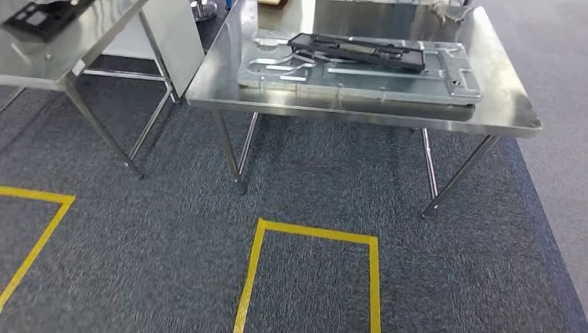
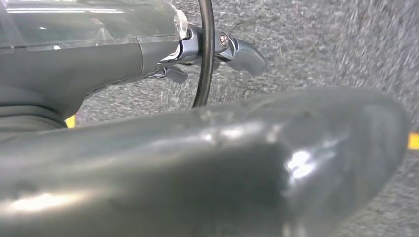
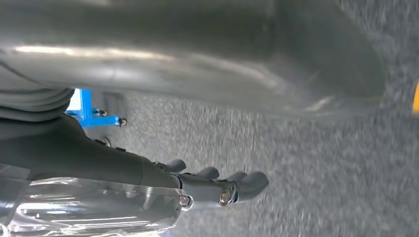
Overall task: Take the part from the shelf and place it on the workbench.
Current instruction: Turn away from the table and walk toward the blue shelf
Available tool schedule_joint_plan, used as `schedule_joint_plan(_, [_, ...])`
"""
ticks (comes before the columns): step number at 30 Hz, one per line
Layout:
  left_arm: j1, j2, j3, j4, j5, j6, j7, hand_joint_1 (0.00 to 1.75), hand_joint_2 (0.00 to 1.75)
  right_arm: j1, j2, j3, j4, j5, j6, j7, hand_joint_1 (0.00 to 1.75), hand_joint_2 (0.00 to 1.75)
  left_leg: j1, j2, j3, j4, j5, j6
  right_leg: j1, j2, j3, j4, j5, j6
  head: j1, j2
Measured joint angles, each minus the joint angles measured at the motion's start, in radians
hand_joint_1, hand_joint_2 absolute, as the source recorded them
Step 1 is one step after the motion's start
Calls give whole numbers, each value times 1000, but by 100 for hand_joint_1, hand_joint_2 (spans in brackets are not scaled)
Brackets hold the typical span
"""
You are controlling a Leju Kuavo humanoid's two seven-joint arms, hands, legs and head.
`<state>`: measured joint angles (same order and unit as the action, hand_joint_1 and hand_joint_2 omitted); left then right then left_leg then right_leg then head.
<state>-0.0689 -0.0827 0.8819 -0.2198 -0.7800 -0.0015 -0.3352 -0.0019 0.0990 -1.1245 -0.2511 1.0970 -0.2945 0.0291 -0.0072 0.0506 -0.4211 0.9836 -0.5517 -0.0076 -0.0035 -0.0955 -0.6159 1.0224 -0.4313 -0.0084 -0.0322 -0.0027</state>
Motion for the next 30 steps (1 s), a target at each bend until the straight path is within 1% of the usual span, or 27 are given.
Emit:
schedule_joint_plan(2, [5, 0, 6, 0, -3, 0, 0, 0, 0, -7, 1, -16, 13, -4, 8, 6, 0, 0, 1, -13, -12, -18, 11, 19, -1, -8, -8, -2, 15, 12, 0, 0])
schedule_joint_plan(3, [10, 0, 9, 0, -4, 0, 0, 0, 0, -10, 2, -24, 16, -6, 12, 5, 0, 0, 3, -18, -24, -20, 24, 29, -2, 8, -14, 5, 1, 19, 0, 0])
schedule_joint_plan(4, [13, 0, 11, 0, -6, 0, 0, 0, 0, -11, 3, -32, 18, -7, 15, 2, 0, 0, 5, -23, -36, -22, 38, 37, -3, 32, -23, 29, -33, 25, 0, 0])
schedule_joint_plan(5, [13, -1, 12, 0, -7, -1, 0, 0, 0, -11, 4, -39, 19, -7, 19, -2, 0, 0, 6, -29, -52, -22, 52, 44, -5, 58, -35, 73, -84, 29, 0, 0])
schedule_joint_plan(6, [13, -1, 13, 0, -8, -1, 0, 0, 0, -10, 5, -46, 20, -8, 23, -9, 0, 0, 5, -38, -69, -22, 64, 49, -5, 78, -49, 132, -139, 30, 0, 0])
schedule_joint_plan(7, [12, -1, 14, 0, -9, -3, -2, 0, 0, -9, 5, -51, 21, -7, 28, -17, 0, 0, 4, -47, -86, -22, 76, 51, -6, 86, -60, 193, -176, 30, 0, 0])
schedule_joint_plan(8, [13, -1, 15, 0, -11, -4, -4, 0, 0, -9, 6, -56, 21, -6, 33, -26, 0, 0, 3, -58, -103, -21, 89, 51, -6, 89, -64, 242, -185, 30, 0, 0])
schedule_joint_plan(9, [14, -1, 16, 0, -12, -6, -6, 0, 0, -10, 6, -59, 21, -5, 38, -36, 0, 0, 2, -68, -120, -19, 101, 49, -6, 90, -57, 266, -165, 28, 0, 0])
schedule_joint_plan(10, [15, -1, 18, 0, -13, -8, -8, 0, 0, -10, 6, -61, 21, -3, 42, -43, 0, 0, 2, -78, -136, -17, 113, 46, -7, 93, -36, 260, -130, 25, 0, 0])
schedule_joint_plan(11, [16, -1, 19, 0, -14, -8, -10, 0, 0, -11, 6, -62, 21, -2, 44, -49, 0, 0, 2, -88, -152, -13, 124, 43, -8, 101, 2, 222, -96, 21, 0, 0])
schedule_joint_plan(12, [15, -2, 20, 0, -15, -9, -11, 0, 0, -12, 6, -63, 21, -1, 45, -52, 0, 0, 2, -98, -167, -8, 134, 39, -8, 123, 57, 158, -83, 16, 0, 0])
schedule_joint_plan(13, [14, -3, 21, 0, -15, -10, -13, 0, 0, -11, 6, -63, 21, -1, 45, -55, 0, 0, 1, -107, -179, -1, 142, 35, -8, 148, 113, 80, -88, 10, 0, 0])
schedule_joint_plan(14, [13, -3, 21, 0, -15, -10, -14, 0, 0, -11, 6, -64, 21, 0, 45, -56, 0, 0, -1, -117, -190, 6, 150, 30, -8, 167, 160, 10, -108, 5, 0, 0])
schedule_joint_plan(15, [12, -4, 21, 0, -15, -11, -15, 0, 0, -12, 6, -65, 21, 1, 45, -59, 0, 0, -3, -127, -199, 11, 158, 24, -7, 178, 188, -36, -127, 1, 0, 0])
schedule_joint_plan(17, [13, -4, 24, 0, -15, -10, -17, 0, 0, -13, 6, -68, 22, 4, 49, -63, 0, 0, -3, -140, -214, 18, 171, 13, -8, 159, 193, -62, -136, -8, 0, 0])
schedule_joint_plan(18, [16, -4, 26, 0, -15, -10, -17, 0, 0, -13, 6, -69, 23, 7, 52, -65, 0, 0, -2, -132, -220, 24, 168, 8, -8, 147, 189, -61, -131, -14, 0, 0])
schedule_joint_plan(19, [19, -4, 28, 0, -15, -9, -16, 0, 0, -12, 6, -69, 23, 10, 55, -67, 0, 0, -1, -114, -231, 49, 145, 3, -9, 132, 185, -62, -125, -21, 0, 0])
schedule_joint_plan(20, [21, -4, 31, 0, -15, -8, -15, 0, 0, -11, 6, -69, 24, 11, 58, -68, 0, 0, 2, -91, -247, 92, 108, -2, -9, 117, 180, -63, -120, -27, 0, 0])
schedule_joint_plan(22, [20, -5, 35, 0, -15, -5, -14, 0, 0, -6, 6, -70, 24, 14, 61, -69, 0, 0, 7, -63, -289, 221, 22, -14, -6, 86, 169, -60, -113, -33, -1, 0])
schedule_joint_plan(23, [20, -5, 36, 0, -15, -3, -13, 0, 0, -4, 6, -70, 24, 15, 63, -68, 0, 0, 9, -60, -304, 277, -1, -19, -5, 71, 163, -58, -111, -33, -1, 0])
schedule_joint_plan(24, [21, -4, 38, 0, -15, -1, -12, 0, 0, -3, 6, -71, 24, 16, 66, -68, 0, 0, 12, -58, -306, 310, -5, -23, -5, 56, 157, -55, -110, -32, -1, 0])
schedule_joint_plan(25, [24, -3, 40, 0, -15, -1, -11, 0, 0, -2, 6, -72, 24, 16, 70, -67, 0, 0, 14, -56, -289, 305, 9, -24, -4, 43, 153, -52, -109, -31, -1, 0])
schedule_joint_plan(26, [28, -2, 42, 0, -14, -3, -10, 0, 0, -2, 6, -73, 24, 17, 74, -65, 0, 0, 15, -51, -250, 258, 35, -23, -4, 30, 151, -49, -109, -30, -1, 0])
schedule_joint_plan(27, [30, -1, 44, 0, -14, -6, -10, 0, 0, -3, 6, -74, 24, 17, 77, -62, 0, 0, 14, -39, -200, 187, 58, -19, -3, 19, 151, -47, -110, -29, -1, 0])
schedule_joint_plan(28, [31, 1, 45, 0, -15, -10, -9, 0, 0, -4, 6, -76, 25, 18, 80, -60, 0, 0, 9, -20, -149, 112, 71, -12, -1, 7, 150, -46, -111, -27, -1, 0])
schedule_joint_plan(29, [30, 2, 47, 0, -15, -13, -9, 0, 0, -5, 6, -78, 26, 18, 82, -58, 0, 0, 4, -4, -115, 57, 76, -4, 1, -3, 150, -45, -112, -23, -1, 0])
schedule_joint_plan(30, [30, 3, 47, -1, -15, -15, -10, 0, 0, -6, 6, -80, 27, 19, 84, -57, 0, 0, -2, 7, -100, 26, 72, 3, 2, -13, 150, -45, -112, -18, -1, 0])
